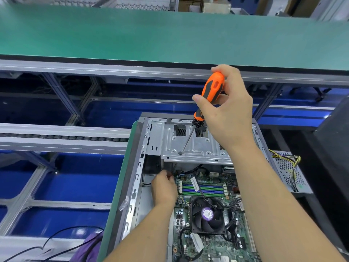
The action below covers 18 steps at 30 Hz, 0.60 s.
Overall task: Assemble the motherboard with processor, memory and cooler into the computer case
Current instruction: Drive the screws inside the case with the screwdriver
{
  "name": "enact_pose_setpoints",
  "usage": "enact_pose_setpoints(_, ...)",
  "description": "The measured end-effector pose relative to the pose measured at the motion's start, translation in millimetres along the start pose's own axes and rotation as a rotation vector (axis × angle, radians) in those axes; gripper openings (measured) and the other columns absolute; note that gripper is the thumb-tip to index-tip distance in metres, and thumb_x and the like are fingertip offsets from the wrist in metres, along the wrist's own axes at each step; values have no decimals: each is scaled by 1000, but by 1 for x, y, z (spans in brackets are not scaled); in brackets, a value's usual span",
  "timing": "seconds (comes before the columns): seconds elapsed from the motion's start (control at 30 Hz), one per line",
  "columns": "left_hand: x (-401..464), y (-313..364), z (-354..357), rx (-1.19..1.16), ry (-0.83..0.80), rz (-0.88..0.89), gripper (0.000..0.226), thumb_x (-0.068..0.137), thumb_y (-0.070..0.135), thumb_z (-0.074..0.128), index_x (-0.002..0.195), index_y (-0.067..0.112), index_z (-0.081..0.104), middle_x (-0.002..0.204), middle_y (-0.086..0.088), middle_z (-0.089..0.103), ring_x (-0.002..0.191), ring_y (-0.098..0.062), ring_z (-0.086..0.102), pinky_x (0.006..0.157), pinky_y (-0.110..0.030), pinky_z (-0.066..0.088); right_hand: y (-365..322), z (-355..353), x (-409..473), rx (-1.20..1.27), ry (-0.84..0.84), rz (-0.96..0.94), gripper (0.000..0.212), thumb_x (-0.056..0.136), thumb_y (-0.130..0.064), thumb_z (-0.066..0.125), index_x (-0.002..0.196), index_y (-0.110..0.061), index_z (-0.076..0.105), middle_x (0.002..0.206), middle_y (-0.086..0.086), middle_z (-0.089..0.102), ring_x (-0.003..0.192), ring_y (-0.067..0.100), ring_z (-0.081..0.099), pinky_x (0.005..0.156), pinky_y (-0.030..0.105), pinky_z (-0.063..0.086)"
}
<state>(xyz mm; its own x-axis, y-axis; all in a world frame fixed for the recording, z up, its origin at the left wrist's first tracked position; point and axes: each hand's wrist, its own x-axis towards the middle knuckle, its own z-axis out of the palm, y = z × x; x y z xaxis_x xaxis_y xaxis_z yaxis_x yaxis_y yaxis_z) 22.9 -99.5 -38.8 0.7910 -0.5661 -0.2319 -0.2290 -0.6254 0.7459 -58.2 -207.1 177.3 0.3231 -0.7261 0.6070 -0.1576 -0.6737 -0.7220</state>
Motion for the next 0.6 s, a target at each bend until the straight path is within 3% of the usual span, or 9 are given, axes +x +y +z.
enact_pose_setpoints(0.37,0,0,1,41,19,22,11,92,10,62,81,9,59,72,-6,62,65,-25,59,55,-28,47,4,1,4,9,-14,18,44,84,-22,75,121,-26,50,72,-11,48,66,29,58,67,46,57)
enact_pose_setpoints(0.6,-1,2,1,114,4,70,19,93,11,61,80,19,49,65,2,57,57,-16,54,48,-24,35,4,0,7,-3,-23,21,45,84,-22,76,121,-26,50,72,-13,48,67,29,58,69,48,58)
